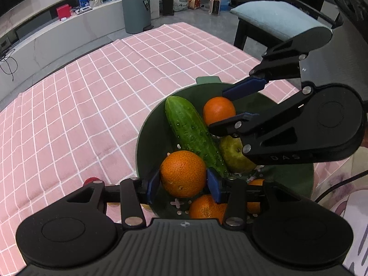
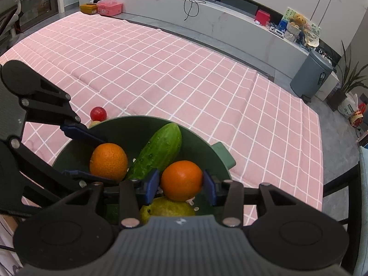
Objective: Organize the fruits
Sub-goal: 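Reach the right tool toward the small brown kiwi beside the red tomato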
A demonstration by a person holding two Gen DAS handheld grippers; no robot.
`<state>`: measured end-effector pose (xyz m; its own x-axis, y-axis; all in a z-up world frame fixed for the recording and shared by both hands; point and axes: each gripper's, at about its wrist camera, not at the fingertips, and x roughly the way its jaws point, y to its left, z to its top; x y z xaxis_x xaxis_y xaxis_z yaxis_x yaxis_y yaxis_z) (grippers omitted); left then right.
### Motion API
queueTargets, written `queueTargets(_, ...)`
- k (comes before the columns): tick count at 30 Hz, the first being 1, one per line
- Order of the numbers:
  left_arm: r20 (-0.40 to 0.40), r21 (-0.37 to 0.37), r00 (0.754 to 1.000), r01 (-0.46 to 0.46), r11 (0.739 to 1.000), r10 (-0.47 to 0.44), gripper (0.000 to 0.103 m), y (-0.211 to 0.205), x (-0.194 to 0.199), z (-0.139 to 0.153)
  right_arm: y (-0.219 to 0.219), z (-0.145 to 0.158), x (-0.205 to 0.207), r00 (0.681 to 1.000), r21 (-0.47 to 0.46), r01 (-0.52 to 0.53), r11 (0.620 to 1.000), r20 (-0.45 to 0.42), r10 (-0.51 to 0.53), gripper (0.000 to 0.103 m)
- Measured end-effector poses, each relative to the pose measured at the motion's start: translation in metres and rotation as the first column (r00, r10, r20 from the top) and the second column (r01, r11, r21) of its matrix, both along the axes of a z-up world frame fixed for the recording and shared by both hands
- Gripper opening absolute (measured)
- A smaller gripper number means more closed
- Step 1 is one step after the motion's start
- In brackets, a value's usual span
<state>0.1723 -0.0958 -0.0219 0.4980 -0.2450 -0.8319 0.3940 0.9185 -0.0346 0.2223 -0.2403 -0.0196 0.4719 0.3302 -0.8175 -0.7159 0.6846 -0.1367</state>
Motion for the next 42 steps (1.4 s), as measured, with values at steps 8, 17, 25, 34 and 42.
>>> queueTargets(8,0.092,-0.053,0.996,-0.013,0.998,0.018,0.057,0.023,-0.025,0.031,0.003,0.019,-0.014,1.000,0.039,0.011,0.999,0.014,-0.011,0.048)
queueTargets(17,0.133,-0.043,0.985,-0.108,0.993,0.113,0.057,0.083,-0.042,0.053,0.033,0.044,-0.037,0.998,0.133,-0.066,0.989,0.025,0.063,0.047)
queueTargets(25,0.119,-0.020,0.984,-0.127,0.992,0.129,0.057,0.112,-0.051,0.045,0.074,0.036,-0.048,0.983,0.107,-0.185,0.977,0.027,0.184,0.042)
queueTargets(34,0.105,-0.024,0.991,-0.079,0.997,0.081,0.048,0.118,-0.044,0.020,0.117,0.024,-0.037,0.943,-0.063,-0.332,0.941,-0.033,0.330,0.034)
queueTargets(42,0.090,-0.059,0.995,-0.046,0.997,0.051,0.043,0.130,-0.022,-0.011,0.144,-0.005,-0.013,0.918,-0.104,-0.382,0.918,-0.159,0.364,0.027)
